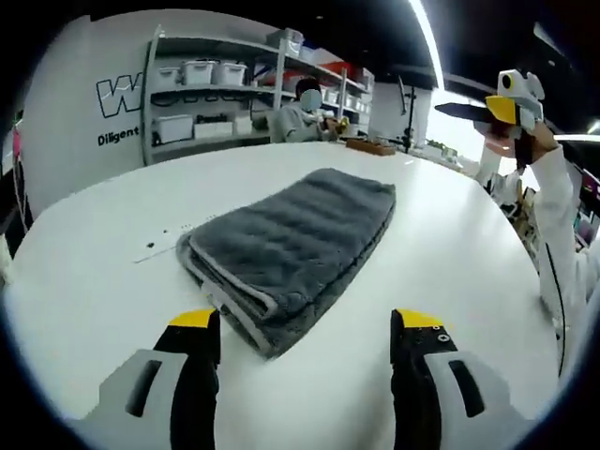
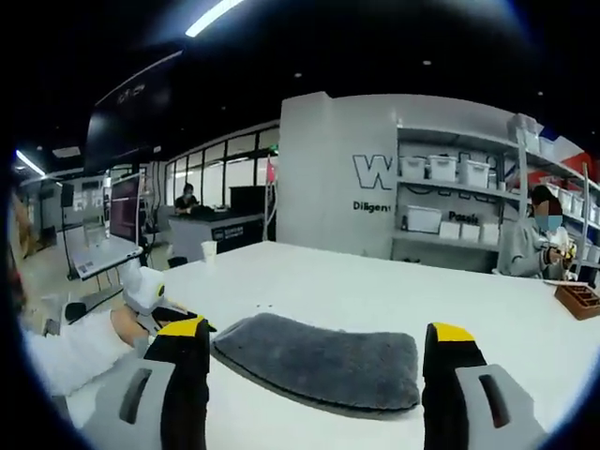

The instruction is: Open the folded towel by lifting each exposed corner and separating the folded layers until the towel lies flat within the target outline without major curled edges

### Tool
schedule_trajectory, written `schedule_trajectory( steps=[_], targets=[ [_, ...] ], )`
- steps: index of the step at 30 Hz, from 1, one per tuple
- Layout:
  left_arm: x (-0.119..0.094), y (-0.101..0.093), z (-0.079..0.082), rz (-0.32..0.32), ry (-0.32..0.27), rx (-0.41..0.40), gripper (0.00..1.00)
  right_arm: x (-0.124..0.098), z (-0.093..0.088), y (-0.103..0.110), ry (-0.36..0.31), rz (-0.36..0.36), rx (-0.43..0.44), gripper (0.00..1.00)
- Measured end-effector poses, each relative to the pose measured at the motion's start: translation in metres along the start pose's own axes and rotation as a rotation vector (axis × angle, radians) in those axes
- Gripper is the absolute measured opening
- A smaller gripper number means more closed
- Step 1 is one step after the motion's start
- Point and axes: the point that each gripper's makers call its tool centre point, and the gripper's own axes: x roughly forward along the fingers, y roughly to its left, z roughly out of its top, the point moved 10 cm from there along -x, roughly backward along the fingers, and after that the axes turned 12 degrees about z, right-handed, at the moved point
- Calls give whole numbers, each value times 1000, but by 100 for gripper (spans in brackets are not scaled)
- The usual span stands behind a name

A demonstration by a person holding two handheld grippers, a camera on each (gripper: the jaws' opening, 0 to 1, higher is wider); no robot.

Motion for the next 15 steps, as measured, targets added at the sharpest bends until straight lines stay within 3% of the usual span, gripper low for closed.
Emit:
schedule_trajectory(
  steps=[15],
  targets=[
    [7, 7, -23, 5, -27, -23, 26, 7, -1, 6, 36, 25, -28, 93]
  ],
)
